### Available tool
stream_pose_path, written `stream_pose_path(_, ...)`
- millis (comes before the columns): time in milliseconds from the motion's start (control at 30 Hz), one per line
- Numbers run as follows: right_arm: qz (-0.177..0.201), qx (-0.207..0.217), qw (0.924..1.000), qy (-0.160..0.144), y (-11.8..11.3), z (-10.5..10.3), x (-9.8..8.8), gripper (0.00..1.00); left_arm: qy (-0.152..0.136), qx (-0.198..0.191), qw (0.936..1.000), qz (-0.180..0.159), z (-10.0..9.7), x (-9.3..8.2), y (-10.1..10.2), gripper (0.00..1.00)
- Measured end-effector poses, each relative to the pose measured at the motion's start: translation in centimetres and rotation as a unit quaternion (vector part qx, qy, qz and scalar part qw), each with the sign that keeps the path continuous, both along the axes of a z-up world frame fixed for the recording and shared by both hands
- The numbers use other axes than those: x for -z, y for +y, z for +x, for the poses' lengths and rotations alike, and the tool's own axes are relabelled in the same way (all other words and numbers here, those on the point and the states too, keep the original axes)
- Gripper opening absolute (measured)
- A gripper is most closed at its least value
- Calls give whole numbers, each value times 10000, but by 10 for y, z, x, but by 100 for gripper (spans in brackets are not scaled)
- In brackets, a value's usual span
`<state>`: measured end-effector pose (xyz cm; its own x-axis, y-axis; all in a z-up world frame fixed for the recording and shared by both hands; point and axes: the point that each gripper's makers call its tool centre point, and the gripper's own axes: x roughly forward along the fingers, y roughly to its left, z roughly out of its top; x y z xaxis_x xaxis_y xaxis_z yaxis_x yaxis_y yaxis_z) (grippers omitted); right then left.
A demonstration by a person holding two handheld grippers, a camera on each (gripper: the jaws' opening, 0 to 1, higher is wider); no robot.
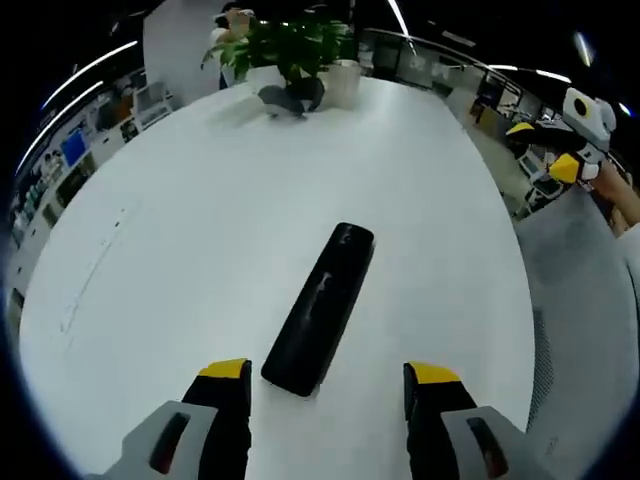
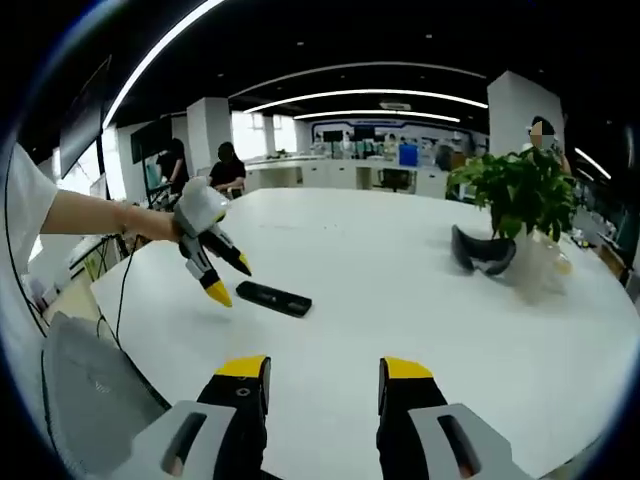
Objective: Press the specified remote control buttons in sequence, fully releasing each button before pressing the next.
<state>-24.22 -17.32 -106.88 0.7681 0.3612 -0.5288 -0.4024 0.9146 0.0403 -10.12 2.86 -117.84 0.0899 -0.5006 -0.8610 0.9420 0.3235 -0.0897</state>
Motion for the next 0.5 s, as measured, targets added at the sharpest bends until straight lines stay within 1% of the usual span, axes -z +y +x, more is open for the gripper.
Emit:
stream_pose_path(167,-45,-160,9998,137,4,-5,6,33,-265,488,9977,383,6,8,-10,51)
stream_pose_path(233,-43,-192,9997,151,4,-6,8,29,-263,491,9972,497,6,13,-12,50)
stream_pose_path(300,-69,-285,9995,91,6,-7,8,22,-199,458,9969,610,7,19,-12,50)
stream_pose_path(333,-52,-296,9995,82,6,-7,7,18,-275,500,9967,584,9,16,-13,48)
stream_pose_path(400,69,-371,9993,54,10,-9,6,13,-230,474,9971,542,7,15,-14,40)
stream_pose_path(433,103,-387,9992,49,11,-9,5,11,-250,506,9969,541,8,15,-14,33)
stream_pose_path(467,106,-407,9991,35,12,-10,5,9,-304,538,9964,588,10,15,-12,28)
stream_pose_path(500,99,-416,9991,21,12,-11,5,8,-302,556,9963,580,8,15,-12,26)
